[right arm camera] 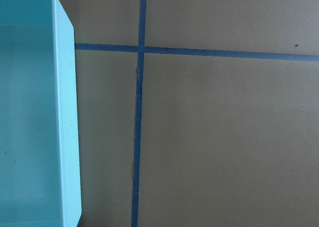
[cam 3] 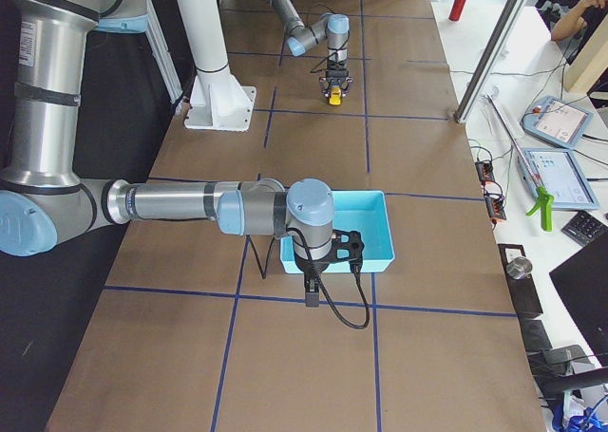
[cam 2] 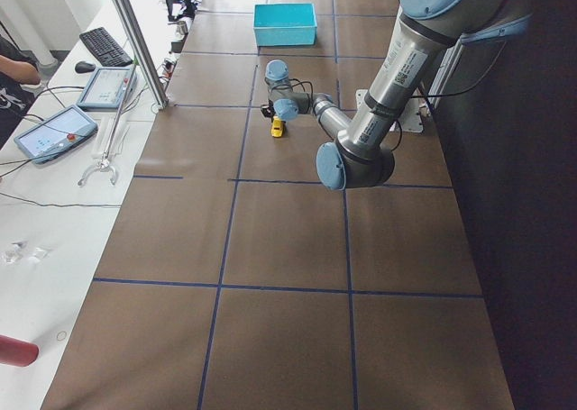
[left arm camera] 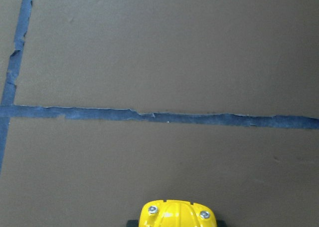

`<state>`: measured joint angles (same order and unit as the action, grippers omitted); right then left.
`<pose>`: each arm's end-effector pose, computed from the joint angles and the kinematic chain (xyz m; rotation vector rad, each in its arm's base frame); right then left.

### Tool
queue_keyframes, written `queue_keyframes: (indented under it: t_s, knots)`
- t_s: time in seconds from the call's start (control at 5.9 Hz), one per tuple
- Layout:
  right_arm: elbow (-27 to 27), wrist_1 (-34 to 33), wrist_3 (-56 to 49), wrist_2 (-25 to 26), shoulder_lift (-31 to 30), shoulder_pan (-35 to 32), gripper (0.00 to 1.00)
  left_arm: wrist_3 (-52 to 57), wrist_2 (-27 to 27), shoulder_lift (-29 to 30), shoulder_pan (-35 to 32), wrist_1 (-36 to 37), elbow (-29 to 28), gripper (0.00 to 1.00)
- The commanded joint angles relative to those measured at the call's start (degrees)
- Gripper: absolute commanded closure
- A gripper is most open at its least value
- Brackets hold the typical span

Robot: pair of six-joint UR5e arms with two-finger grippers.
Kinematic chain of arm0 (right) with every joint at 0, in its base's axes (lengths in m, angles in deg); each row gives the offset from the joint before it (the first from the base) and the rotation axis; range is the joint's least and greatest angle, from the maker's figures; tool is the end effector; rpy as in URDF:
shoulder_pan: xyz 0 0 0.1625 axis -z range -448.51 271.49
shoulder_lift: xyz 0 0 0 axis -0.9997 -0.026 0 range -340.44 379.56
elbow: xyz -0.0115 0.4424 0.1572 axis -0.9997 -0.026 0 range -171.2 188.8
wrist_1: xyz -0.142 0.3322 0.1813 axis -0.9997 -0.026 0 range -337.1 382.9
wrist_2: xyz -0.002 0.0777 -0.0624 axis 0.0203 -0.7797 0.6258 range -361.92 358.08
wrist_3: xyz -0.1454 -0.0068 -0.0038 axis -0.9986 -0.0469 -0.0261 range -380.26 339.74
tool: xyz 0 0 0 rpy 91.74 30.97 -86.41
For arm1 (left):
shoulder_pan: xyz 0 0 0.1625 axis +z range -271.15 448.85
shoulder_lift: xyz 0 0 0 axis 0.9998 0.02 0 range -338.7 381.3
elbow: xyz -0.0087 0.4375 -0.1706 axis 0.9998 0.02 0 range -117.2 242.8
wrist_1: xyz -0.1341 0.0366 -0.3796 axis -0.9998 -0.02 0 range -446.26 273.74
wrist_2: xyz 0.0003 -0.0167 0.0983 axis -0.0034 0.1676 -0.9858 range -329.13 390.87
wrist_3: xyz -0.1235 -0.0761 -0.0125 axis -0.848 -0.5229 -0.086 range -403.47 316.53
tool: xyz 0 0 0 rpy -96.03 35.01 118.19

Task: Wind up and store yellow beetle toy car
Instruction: 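Pull the pressed car toward the robot with the left gripper, then lift the left gripper off the car, releasing it to roll toward the bin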

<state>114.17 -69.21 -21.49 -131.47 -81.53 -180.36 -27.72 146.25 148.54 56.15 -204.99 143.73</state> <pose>0.0533 -0.3926 0.7033 0.0549 -0.6890 -0.0027 0.6225 -0.4839 0.3445 0.8394 0.7920 1.3633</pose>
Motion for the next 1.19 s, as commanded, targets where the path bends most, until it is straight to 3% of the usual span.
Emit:
queue_keyframes:
  t_s: [0.0, 0.17, 0.34, 1.02]
  knots:
    - [-0.1, 0.0, 0.0, 0.0, 0.0, 0.0, 0.0, 0.1, 0.0, -1.0, 0.0, -0.7, 0.5, 1.0]
    - [-0.1, 0.0, 0.0, 0.1, -0.1, 0.0, 0.0, 0.2, 0.1, -1.0, 0.1, -0.9, 0.5, 0.74]
    - [-0.1, 0.0, 0.0, 0.0, -0.1, 0.0, 0.0, 0.3, 0.0, -1.1, 0.2, -1.2, 0.5, 0.01]
    - [-0.1, 0.0, 0.0, 0.1, 0.1, 0.1, 0.0, 0.4, -0.1, -1.1, 0.2, -1.2, 0.5, 0.0]
